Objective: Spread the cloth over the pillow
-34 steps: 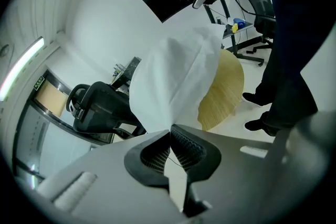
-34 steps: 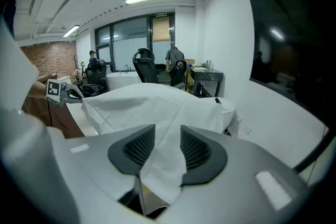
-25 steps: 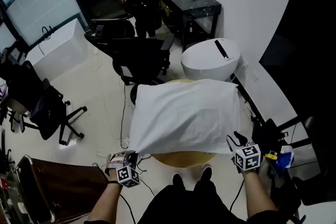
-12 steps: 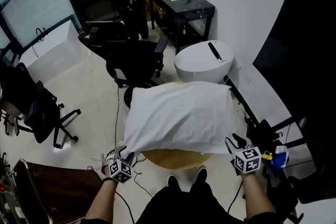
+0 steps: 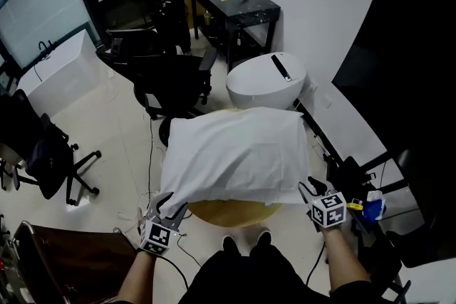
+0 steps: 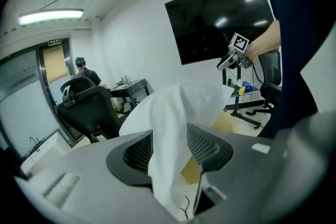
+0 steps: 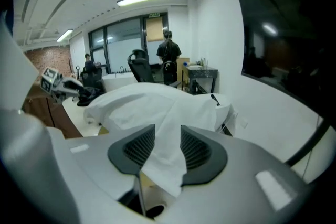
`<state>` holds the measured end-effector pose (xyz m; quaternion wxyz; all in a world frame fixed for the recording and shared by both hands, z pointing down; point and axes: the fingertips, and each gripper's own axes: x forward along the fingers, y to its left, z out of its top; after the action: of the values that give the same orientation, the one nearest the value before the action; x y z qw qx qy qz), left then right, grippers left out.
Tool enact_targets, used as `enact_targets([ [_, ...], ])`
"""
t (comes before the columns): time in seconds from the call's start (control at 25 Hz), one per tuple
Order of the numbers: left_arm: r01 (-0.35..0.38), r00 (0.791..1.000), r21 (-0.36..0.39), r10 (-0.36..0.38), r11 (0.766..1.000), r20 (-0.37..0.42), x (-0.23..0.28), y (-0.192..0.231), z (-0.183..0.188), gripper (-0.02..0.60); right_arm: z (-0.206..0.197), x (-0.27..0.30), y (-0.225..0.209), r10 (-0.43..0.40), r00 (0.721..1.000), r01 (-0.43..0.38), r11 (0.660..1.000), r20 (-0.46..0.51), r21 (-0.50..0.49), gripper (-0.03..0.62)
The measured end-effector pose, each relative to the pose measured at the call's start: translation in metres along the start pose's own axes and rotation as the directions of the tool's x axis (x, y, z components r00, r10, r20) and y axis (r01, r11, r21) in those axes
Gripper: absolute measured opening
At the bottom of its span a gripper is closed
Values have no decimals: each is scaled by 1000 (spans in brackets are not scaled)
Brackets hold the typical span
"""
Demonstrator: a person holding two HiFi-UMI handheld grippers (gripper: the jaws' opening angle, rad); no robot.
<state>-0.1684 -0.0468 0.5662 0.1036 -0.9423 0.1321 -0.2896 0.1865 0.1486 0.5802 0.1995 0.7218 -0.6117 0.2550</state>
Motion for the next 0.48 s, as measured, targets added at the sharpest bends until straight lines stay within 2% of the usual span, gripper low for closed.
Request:
enact_targets([
  [0.12, 12, 1000, 1, -12, 1000, 24, 3, -12, 10, 192, -40, 12, -6, -16, 994, 8, 998, -108, -66, 175],
  [0.24, 11, 998, -33, -9, 999, 62, 3, -21, 22, 192, -77, 31, -18, -21, 981, -1, 994, -194, -113, 175],
  [0.48, -34, 995, -61, 40, 998, 91, -1, -21, 49, 192, -108, 58, -29, 35, 962, -73, 989, -273, -131, 171],
])
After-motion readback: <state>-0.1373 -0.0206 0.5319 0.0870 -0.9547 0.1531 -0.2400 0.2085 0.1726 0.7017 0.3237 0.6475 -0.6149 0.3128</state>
